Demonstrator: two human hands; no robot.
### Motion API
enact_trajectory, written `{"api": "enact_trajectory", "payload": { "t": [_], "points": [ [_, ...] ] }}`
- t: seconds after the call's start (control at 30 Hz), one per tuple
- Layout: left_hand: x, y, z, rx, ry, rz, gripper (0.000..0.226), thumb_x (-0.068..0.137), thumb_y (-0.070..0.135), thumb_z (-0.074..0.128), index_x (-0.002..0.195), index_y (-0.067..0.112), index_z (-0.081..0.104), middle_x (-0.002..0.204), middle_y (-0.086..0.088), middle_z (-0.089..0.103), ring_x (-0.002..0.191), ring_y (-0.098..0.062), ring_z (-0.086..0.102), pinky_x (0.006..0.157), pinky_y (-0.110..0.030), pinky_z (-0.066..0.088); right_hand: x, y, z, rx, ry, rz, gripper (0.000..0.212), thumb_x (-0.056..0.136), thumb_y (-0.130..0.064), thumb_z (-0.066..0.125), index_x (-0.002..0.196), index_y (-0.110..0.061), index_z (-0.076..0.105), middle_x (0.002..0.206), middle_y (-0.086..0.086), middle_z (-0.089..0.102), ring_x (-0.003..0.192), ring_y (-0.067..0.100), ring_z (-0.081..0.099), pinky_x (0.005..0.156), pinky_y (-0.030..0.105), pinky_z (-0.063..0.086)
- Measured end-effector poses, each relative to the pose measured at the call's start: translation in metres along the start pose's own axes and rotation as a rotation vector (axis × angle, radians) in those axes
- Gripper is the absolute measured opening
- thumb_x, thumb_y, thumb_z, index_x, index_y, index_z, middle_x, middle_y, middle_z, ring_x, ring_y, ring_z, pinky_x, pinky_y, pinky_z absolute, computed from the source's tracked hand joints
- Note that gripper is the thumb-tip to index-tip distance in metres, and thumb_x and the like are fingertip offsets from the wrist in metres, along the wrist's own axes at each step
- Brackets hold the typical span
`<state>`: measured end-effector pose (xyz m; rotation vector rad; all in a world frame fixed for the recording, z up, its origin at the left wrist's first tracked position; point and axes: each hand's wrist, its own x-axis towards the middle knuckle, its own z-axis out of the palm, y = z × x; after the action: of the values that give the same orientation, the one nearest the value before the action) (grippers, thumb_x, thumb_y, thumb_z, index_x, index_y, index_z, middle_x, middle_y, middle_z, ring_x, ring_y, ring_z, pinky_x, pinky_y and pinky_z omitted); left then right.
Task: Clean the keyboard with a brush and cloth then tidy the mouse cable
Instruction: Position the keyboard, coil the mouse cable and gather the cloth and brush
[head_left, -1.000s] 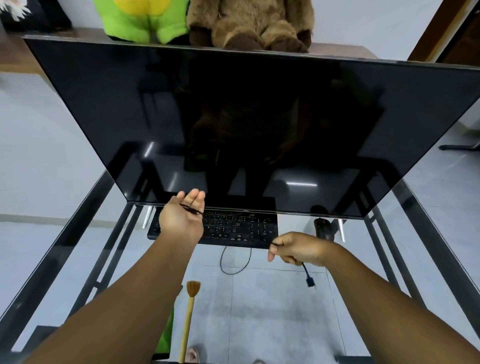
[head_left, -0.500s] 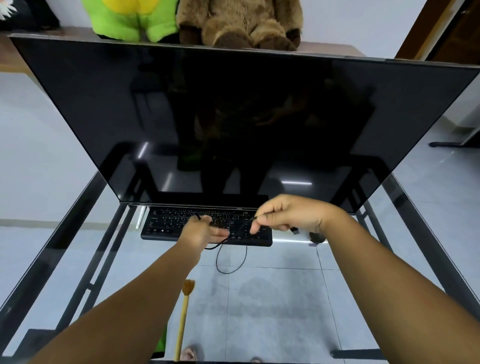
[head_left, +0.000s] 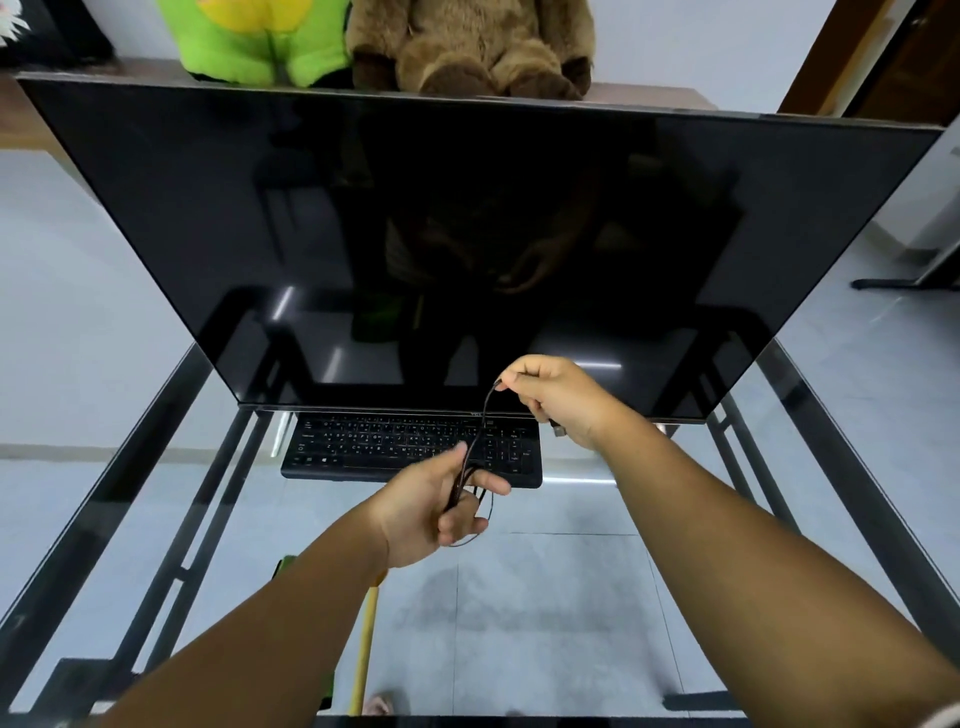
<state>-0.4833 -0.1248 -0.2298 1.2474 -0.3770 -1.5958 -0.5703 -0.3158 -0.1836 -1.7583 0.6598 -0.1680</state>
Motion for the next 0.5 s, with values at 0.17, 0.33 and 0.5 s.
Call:
{"api": "enact_trajectory", "payload": {
  "t": [0.17, 0.33, 0.5],
  "points": [
    [-0.009, 0.005, 0.0, -0.316, -0.013, 0.143, 0.043, 0.096, 0.044, 0.04, 0.075, 0.01, 0.057, 0.036, 0.005, 0.023, 0.032, -0.01, 0.02, 0.072, -0.027, 0.05, -0.002, 0.033, 0.006, -0.176, 0.08, -0.003, 0.01, 0.092, -0.024, 0.065, 0.092, -0.016, 0.071, 0.075, -0.006, 0.062, 0.065, 0.003, 0.053, 0.057, 0.016, 0.043],
    [-0.011, 0.013, -0.008, -0.53, 0.015, 0.233, 0.04, 0.096, 0.036, 0.044, 0.063, 0.014, 0.049, 0.038, 0.005, 0.027, 0.032, -0.008, 0.024, 0.059, -0.024, 0.046, -0.012, 0.048, 0.017, -0.432, -0.104, -0.048, 0.006, 0.085, -0.025, 0.073, 0.084, -0.031, 0.075, 0.082, -0.006, 0.067, 0.073, 0.004, 0.058, 0.069, 0.021, 0.046],
    [-0.009, 0.014, -0.007, -0.575, 0.056, 0.234, 0.043, 0.099, 0.037, 0.04, 0.063, 0.014, 0.047, 0.055, 0.002, 0.032, 0.044, -0.01, 0.028, 0.055, -0.023, 0.044, -0.015, 0.049, 0.019, -0.425, 0.024, -0.073, 0.005, 0.086, -0.024, 0.073, 0.083, -0.021, 0.075, 0.074, -0.007, 0.067, 0.065, 0.008, 0.06, 0.064, 0.019, 0.049]
  ]
}}
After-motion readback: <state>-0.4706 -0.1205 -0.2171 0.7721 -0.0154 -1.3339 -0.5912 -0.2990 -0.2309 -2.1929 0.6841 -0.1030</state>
